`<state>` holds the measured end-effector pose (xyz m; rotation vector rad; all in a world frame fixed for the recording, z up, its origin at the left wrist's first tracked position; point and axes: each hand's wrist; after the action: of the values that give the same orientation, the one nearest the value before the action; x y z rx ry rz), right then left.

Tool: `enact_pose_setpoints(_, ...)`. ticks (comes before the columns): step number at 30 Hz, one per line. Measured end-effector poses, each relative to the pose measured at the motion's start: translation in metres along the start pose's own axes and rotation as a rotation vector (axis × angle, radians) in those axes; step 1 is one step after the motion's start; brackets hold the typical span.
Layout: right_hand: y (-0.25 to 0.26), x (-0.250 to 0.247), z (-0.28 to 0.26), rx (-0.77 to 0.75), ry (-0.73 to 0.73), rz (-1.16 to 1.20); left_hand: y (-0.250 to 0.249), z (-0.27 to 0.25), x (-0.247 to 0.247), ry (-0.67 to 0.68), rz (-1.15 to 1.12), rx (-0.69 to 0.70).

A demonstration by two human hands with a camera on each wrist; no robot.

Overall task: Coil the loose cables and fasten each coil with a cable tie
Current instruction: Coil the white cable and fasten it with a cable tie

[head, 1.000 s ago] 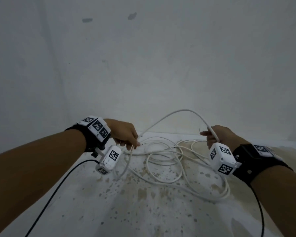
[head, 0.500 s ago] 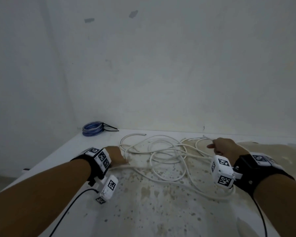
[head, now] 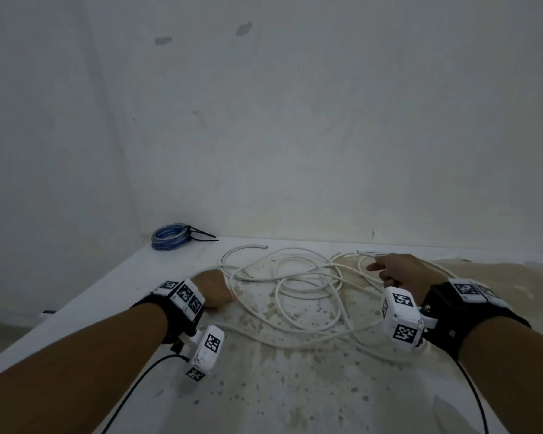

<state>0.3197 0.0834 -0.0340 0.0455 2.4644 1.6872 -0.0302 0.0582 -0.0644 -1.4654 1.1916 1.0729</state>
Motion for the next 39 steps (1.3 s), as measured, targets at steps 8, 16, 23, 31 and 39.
enact_pose_setpoints(8,0.000,0.010,-0.003,0.007,0.017,-0.029,0.032,-0.008,0.005,-0.049,0.219,-0.363)
enact_pose_setpoints(16,0.006,0.024,-0.008,-0.061,0.041,-0.074,0.068,-0.018,-0.003,-0.036,0.146,-0.215)
enact_pose_setpoints(23,0.002,0.020,-0.005,-0.053,0.041,-0.082,0.095,-0.031,0.000,0.054,0.206,-0.210)
enact_pose_setpoints(31,0.003,0.017,-0.004,-0.054,0.062,-0.107,0.062,-0.021,-0.072,-0.002,0.251,-0.156)
enact_pose_setpoints(39,0.006,0.010,0.005,-0.056,0.057,-0.088,0.030,-0.006,-0.158,-0.471,-0.277,-0.173)
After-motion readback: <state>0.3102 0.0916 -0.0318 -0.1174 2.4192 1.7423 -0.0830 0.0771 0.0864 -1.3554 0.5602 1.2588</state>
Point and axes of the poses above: each hand's wrist, its own z-axis towards the middle knuckle, its own x-axis out of the palm, y = z × x, and after that the axes turned 4 degrees about x, right-handed
